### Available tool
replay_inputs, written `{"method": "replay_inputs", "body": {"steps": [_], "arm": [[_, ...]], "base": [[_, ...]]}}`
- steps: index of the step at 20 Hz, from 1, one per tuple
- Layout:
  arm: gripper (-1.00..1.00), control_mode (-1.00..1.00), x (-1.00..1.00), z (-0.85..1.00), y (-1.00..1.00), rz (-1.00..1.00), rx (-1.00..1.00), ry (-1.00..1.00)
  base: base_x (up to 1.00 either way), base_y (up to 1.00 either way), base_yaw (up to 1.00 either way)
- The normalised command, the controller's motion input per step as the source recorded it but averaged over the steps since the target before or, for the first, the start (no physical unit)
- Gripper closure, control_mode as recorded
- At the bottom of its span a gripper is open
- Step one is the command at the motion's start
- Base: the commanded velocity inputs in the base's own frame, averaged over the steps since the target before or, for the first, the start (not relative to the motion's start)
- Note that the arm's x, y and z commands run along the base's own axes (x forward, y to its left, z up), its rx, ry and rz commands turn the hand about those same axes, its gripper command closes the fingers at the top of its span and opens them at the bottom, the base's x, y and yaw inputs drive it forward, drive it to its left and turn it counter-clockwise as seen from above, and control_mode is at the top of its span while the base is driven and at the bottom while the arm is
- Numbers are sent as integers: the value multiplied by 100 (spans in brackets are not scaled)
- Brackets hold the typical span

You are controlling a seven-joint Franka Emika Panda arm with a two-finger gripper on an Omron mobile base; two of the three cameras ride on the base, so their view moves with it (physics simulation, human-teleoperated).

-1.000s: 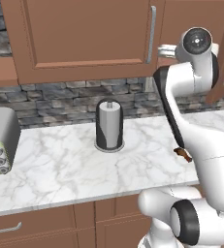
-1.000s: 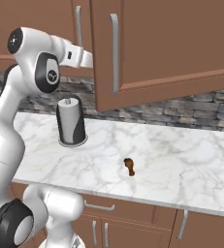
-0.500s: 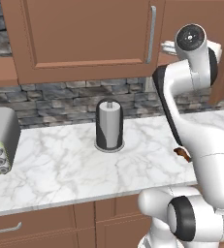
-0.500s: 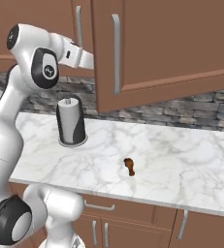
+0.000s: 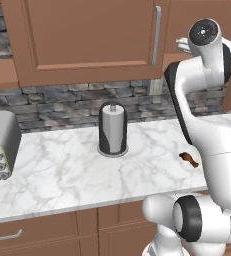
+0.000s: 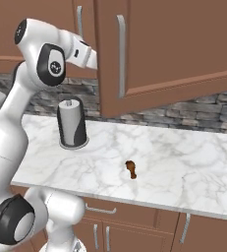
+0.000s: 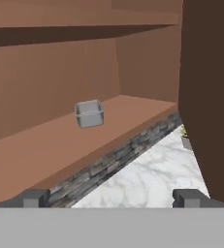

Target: Retrieve the tupperware from the cabinet, then place the raw meat into the tupperware to avoid contamination.

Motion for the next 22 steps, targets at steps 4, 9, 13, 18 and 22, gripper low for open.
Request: {"method": "replay_inputs", "body": {"steps": [4,9,13,18,22], "arm": [[-100,-100,-33,0,-36,-5,0,-5],[-100,-100,-38,-1,-26,-6,0,-7],[-100,-100,-34,-1,-44,-1,0,-9],[-100,-100,-33,-3,-49,0,0,-11],[-100,-100,-25,-4,-57,0,0,-12]], "base": [[0,0,0],[0,0,0],[0,0,0],[0,0,0],[0,0,0]]}}
